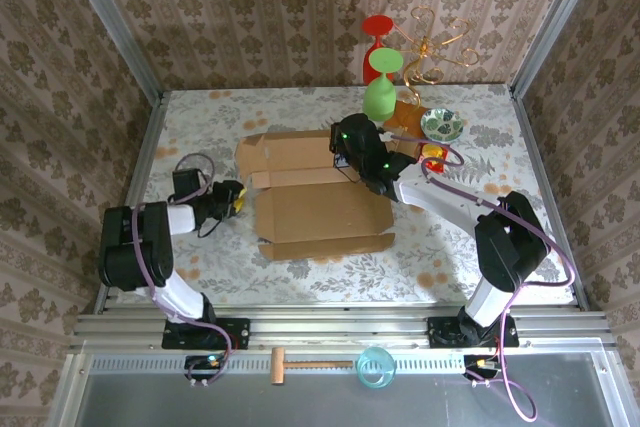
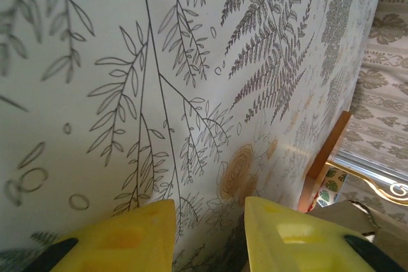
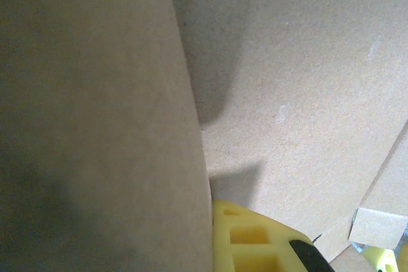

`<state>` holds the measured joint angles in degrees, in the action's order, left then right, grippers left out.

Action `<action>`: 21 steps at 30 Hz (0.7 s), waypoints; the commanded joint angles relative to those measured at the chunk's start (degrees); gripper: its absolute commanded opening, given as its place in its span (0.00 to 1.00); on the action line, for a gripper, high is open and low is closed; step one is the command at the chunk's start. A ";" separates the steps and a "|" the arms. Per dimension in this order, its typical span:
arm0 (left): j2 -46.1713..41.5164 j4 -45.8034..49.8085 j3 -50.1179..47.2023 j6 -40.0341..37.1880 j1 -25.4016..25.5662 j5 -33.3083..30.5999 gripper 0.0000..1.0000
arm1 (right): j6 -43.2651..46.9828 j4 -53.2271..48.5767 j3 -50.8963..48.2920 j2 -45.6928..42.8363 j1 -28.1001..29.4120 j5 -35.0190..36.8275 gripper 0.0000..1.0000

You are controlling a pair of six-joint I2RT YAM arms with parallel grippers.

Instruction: Fold the paper box

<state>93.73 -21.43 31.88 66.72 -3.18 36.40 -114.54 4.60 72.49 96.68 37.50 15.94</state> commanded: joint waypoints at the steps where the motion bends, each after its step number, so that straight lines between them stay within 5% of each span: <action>1: 2.04 -11.56 -1.50 5.47 0.24 1.43 0.35 | -2.16 -1.27 2.61 -2.06 -0.42 2.90 0.00; 12: 12.88 -34.83 -5.33 16.98 0.94 1.62 0.38 | -3.62 -4.89 3.10 -4.48 -0.83 4.21 0.00; 21: 14.20 -39.42 -5.26 18.96 1.94 3.17 0.37 | -4.38 -6.33 3.13 -6.07 -1.37 4.75 0.00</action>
<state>106.59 -59.77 26.55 84.27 -2.68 39.35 -117.45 -0.34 74.02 92.84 36.36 17.54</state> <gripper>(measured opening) 0.374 0.067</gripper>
